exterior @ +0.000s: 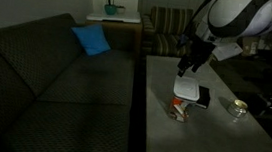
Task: Press the button on the white lid then put the lid on the table then put the blue wrapper on the table and put it back in the storage container
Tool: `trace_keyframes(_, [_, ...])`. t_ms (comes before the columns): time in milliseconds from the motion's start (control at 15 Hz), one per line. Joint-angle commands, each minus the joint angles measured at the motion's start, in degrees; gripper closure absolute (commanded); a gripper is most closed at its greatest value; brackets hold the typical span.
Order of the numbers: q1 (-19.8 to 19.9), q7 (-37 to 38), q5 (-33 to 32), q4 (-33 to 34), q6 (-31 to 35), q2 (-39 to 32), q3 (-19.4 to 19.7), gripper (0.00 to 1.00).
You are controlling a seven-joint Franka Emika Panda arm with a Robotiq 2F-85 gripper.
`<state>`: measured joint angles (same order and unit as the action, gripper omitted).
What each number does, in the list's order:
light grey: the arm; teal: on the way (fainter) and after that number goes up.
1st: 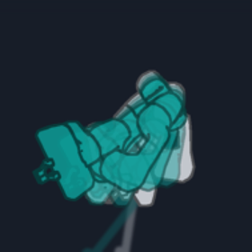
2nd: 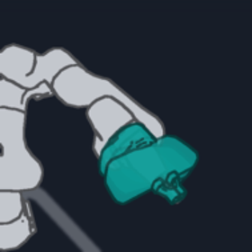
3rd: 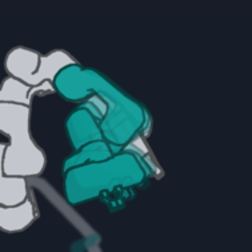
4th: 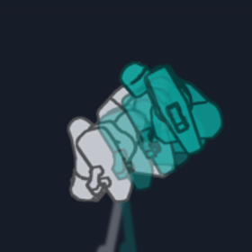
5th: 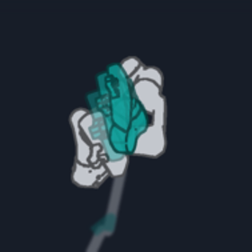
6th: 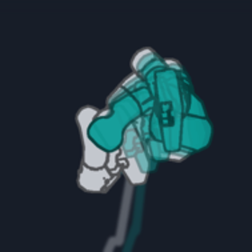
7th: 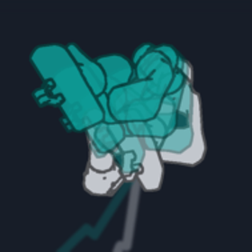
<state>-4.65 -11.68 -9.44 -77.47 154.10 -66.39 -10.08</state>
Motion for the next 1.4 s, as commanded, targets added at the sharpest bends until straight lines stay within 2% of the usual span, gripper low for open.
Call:
trace_keyframes(0, [-0.4, -1.6, 1.4, 2.7, -3.1, -1.8, 0.2, 0.00])
trace_keyframes(267, [0.4, -3.0, 2.3, 6.2, -6.9, -5.1, -0.7, 0.02])
trace_keyframes(333, [0.6, -3.4, 2.6, 6.9, -7.6, -5.8, -0.8, 0.24])
trace_keyframes(467, [0.5, -3.8, 3.0, 8.6, -8.5, -7.2, -0.8, 0.31])
trace_keyframes(1067, [-0.8, -2.9, 2.7, 12.1, -10.5, -8.3, 0.3, 0.95])
trace_keyframes(1200, [-1.0, -2.9, 2.6, 12.5, -10.8, -8.3, 0.3, 1.00])
trace_keyframes(1333, [-1.4, -2.4, 2.6, 13.0, -11.5, -8.6, 0.7, 1.00])
